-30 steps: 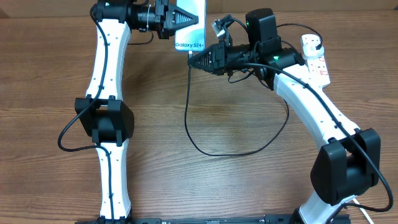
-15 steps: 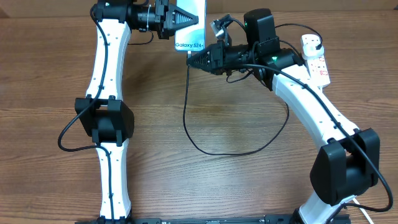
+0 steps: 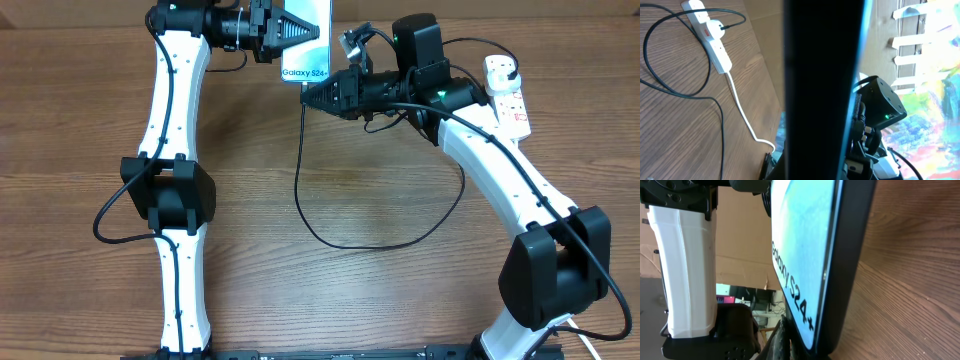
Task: Plug charger to phone and switch on socket
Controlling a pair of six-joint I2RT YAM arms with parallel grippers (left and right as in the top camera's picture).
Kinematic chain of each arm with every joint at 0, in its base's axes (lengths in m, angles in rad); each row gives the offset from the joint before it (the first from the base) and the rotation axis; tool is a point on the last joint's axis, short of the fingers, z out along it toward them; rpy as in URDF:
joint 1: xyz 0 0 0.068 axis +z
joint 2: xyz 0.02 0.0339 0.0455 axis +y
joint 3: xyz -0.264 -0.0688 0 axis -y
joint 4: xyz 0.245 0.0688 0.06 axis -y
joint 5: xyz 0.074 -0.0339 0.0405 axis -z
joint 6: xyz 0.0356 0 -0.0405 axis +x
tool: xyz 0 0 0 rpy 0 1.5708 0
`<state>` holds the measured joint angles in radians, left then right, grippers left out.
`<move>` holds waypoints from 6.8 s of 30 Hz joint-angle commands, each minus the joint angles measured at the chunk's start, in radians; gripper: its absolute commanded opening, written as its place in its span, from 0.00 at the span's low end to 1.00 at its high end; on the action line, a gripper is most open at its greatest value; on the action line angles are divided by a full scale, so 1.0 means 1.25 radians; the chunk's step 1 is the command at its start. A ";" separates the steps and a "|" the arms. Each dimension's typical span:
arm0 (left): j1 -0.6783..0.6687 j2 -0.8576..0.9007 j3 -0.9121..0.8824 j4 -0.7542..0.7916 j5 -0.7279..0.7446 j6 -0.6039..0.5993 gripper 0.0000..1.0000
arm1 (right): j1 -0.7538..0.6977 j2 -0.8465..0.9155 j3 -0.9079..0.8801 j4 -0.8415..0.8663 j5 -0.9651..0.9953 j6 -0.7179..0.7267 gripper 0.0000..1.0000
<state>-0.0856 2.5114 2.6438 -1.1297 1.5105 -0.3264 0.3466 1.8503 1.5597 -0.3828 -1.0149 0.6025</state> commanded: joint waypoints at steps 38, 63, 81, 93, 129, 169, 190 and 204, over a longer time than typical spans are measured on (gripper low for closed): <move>-0.007 -0.012 0.012 -0.128 0.043 0.160 0.04 | -0.035 -0.016 0.015 0.055 -0.016 0.024 0.04; -0.024 -0.012 0.012 -0.210 0.044 0.189 0.04 | -0.034 -0.006 0.015 0.074 0.024 0.021 0.04; -0.033 -0.012 0.012 -0.213 0.044 0.189 0.04 | -0.034 -0.006 0.015 0.091 0.050 0.028 0.04; -0.033 -0.012 0.013 -0.218 0.042 0.190 0.04 | -0.034 -0.006 0.015 0.113 0.056 0.045 0.04; -0.025 -0.012 0.012 -0.211 0.000 0.185 0.04 | -0.041 -0.006 0.015 0.098 0.077 0.060 0.57; -0.023 -0.010 -0.005 -0.211 -0.338 0.593 0.04 | -0.126 -0.006 0.014 -0.153 0.274 -0.112 0.96; -0.039 0.144 -0.005 -0.128 -0.409 0.124 0.04 | -0.126 -0.006 0.014 -0.181 0.272 -0.098 0.96; -0.086 0.229 -0.005 -0.177 -0.421 0.117 0.04 | -0.126 -0.006 0.014 -0.183 0.273 -0.085 0.96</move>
<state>-0.1837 2.7895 2.6297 -1.3369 0.9783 -0.1665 0.1898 1.8507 1.5551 -0.6147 -0.6796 0.4976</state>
